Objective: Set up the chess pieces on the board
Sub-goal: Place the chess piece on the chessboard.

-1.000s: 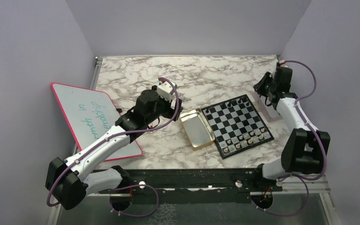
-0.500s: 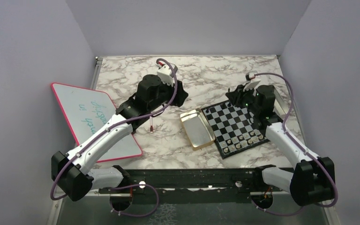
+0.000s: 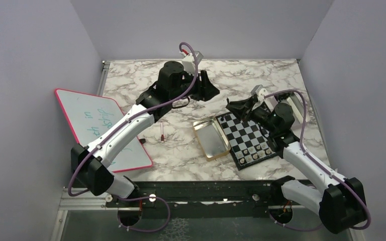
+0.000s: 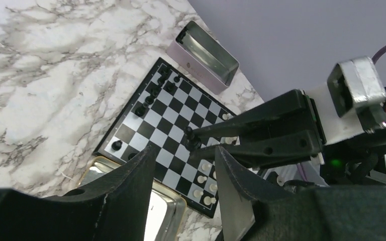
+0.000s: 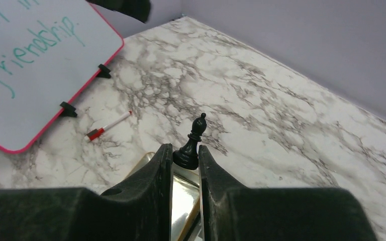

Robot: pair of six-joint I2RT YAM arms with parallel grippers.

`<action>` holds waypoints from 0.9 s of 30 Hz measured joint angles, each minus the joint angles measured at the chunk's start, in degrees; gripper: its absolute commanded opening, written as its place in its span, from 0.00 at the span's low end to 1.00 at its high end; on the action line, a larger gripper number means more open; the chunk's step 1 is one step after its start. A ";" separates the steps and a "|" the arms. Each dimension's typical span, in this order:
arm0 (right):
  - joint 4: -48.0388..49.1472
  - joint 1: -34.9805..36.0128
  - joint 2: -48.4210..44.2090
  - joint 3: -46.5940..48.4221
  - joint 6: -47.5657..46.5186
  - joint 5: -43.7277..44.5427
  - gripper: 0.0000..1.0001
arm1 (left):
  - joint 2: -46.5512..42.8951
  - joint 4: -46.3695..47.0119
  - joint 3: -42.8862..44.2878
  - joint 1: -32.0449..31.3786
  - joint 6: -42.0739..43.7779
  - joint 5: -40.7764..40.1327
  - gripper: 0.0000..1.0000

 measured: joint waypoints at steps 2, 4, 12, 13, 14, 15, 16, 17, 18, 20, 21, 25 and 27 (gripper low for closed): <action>0.09 1.25 -0.87 -0.26 -1.18 -0.92 0.22 | 1.36 -0.33 0.63 0.04 -0.85 1.60 0.47; 0.24 2.14 -1.75 -0.28 -2.08 -1.62 0.22 | 2.23 -0.68 1.11 0.04 -1.84 3.17 0.46; 1.18 2.84 -3.56 -0.28 -3.50 -2.54 0.22 | 4.92 0.42 2.16 0.07 -5.88 8.76 0.40; 1.18 2.84 -3.56 -0.28 -3.56 -2.54 0.22 | 5.60 0.83 2.25 0.07 -6.47 9.68 0.40; 1.16 2.86 -3.56 -0.28 -3.67 -2.54 0.22 | 6.16 1.18 2.32 0.07 -6.93 10.27 0.40; 1.18 2.89 -3.58 -0.28 -3.80 -2.51 0.22 | 6.78 1.42 2.40 0.07 -7.34 10.95 0.40; 1.16 2.91 -3.63 -0.28 -3.91 -2.51 0.22 | 7.30 1.53 2.51 0.07 -7.63 11.39 0.40; 1.16 2.95 -3.65 -0.28 -3.93 -2.51 0.22 | 7.89 1.68 2.64 0.07 -7.93 12.02 0.40; 1.16 2.99 -3.67 -0.28 -3.96 -2.51 0.22 | 8.48 1.88 2.78 0.07 -8.28 12.55 0.39; 1.14 3.08 -3.67 -0.28 -3.98 -2.51 0.22 | 9.64 2.12 2.86 0.09 -8.85 13.81 0.38; 1.07 3.10 -3.67 -0.28 -3.98 -2.51 0.22 | 10.08 2.16 2.86 0.11 -9.05 14.40 0.37; 1.07 3.10 -3.65 -0.28 -3.96 -2.51 0.22 | 11.06 2.38 2.86 0.11 -9.60 15.65 0.32; 1.07 3.10 -3.65 -0.28 -3.98 -2.51 0.22 | 11.21 2.60 2.86 0.11 -9.70 15.98 0.29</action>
